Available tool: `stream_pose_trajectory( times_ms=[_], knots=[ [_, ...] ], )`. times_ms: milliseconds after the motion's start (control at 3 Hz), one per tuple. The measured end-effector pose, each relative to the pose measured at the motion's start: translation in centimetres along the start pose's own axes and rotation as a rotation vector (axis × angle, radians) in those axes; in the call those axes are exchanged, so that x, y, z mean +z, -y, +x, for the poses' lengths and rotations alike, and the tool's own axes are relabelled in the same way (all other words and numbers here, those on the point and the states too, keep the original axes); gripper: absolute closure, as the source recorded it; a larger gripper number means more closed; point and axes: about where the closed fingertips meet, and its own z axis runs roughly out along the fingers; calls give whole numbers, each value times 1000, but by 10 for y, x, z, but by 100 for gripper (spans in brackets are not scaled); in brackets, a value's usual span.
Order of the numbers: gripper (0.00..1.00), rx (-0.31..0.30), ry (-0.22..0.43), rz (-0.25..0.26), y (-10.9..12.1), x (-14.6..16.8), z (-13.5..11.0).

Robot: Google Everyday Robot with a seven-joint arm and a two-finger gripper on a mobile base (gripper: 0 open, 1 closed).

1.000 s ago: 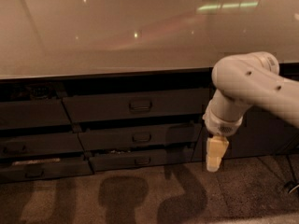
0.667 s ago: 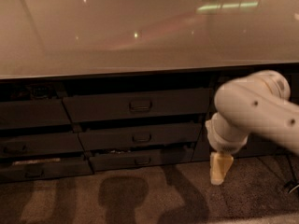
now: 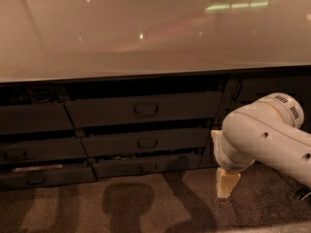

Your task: Open top drawer

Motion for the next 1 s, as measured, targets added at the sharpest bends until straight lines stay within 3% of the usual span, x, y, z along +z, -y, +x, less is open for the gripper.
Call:
stream_pose_trajectory(
  times_ms=[333,667,1000],
  knots=[
    [0,68,104,-15,11,1,11],
    [0,93,293,-78,11,-1,4],
    [0,-87,421,-98,5,-9,-8]
  ],
)
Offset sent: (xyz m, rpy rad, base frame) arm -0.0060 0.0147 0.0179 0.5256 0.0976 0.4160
